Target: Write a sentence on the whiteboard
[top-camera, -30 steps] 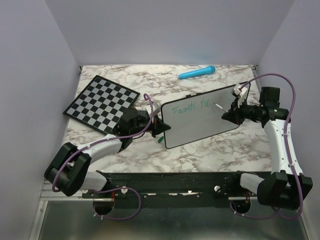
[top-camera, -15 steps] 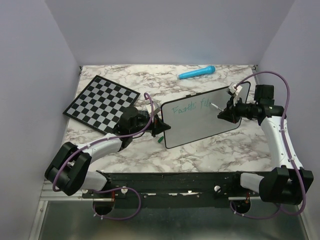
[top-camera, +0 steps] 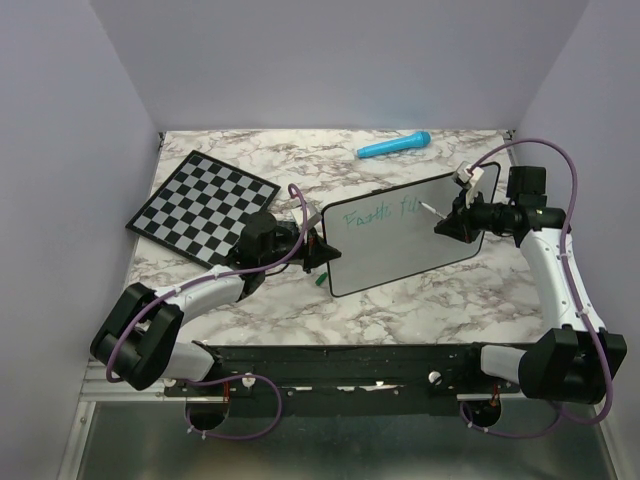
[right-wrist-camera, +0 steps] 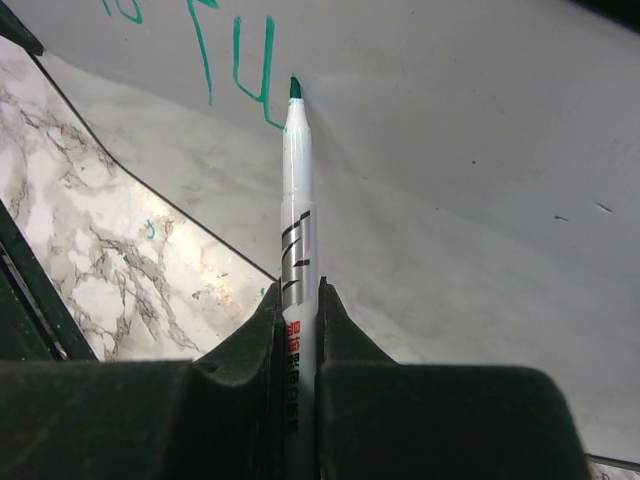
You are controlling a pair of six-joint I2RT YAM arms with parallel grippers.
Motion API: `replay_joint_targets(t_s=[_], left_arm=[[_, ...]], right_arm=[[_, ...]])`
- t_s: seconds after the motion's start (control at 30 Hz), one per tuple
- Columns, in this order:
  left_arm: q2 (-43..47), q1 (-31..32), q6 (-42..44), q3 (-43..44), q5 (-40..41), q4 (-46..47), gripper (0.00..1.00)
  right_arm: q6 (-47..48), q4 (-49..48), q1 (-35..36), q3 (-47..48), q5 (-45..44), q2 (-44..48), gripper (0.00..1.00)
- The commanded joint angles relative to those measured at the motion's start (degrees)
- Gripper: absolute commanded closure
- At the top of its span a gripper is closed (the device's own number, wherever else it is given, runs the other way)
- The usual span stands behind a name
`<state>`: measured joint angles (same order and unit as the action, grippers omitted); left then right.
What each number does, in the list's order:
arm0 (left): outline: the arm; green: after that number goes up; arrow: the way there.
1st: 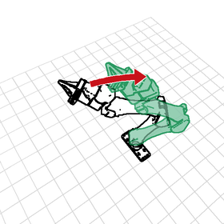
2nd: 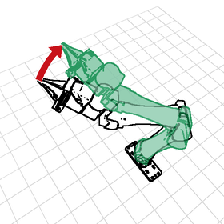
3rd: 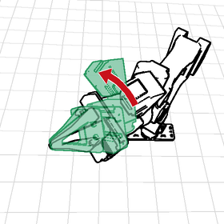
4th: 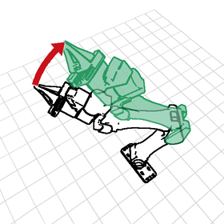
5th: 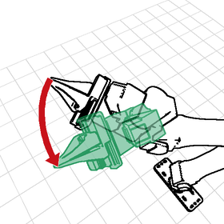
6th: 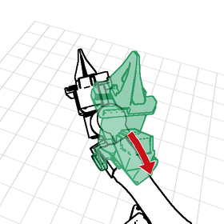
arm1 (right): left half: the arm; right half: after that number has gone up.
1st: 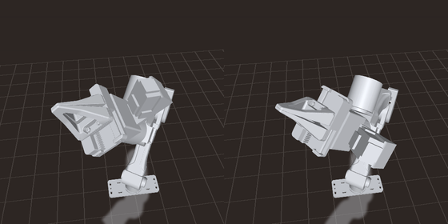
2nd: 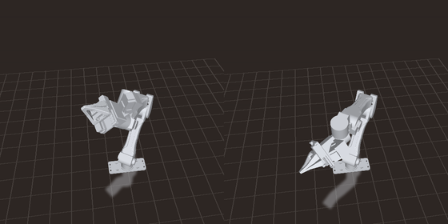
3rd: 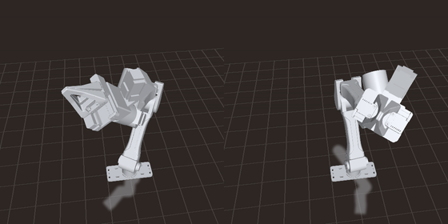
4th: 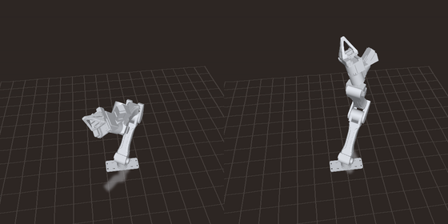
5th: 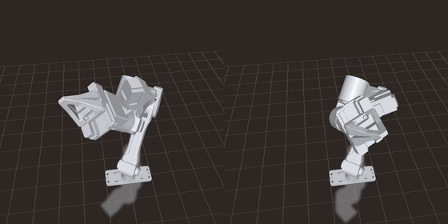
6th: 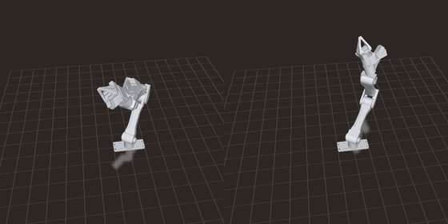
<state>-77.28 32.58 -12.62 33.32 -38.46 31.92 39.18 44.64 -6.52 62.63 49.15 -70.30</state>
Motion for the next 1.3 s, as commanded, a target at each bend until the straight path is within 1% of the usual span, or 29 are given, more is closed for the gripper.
replay_joint_targets(t_s=[0.0,0.4,0.83,1.27], left_arm=[[-2.44,-0.23,6.03,-1.42,1.72,-9.86,1.0],[-2.44,-0.23,6.38,-1.33,1.54,-10.21,1.0],[-2.53,-0.23,6.47,-1.15,1.1,-10.21,1.0],[-3.23,-0.23,6.38,-0.36,0.93,-10.21,1.0]], right_arm=[[-0.68,-1.4,0.28,1.36,-2.03,-0.62,0.99],[-2.88,-3.16,0.2,1.79,-5.64,0.52,0.99],[-4.29,-4.21,0.2,4.08,-4.32,-0.27,1.0],[0.46,1.84,1.42,4.96,-0.98,-2.47,0.99]])
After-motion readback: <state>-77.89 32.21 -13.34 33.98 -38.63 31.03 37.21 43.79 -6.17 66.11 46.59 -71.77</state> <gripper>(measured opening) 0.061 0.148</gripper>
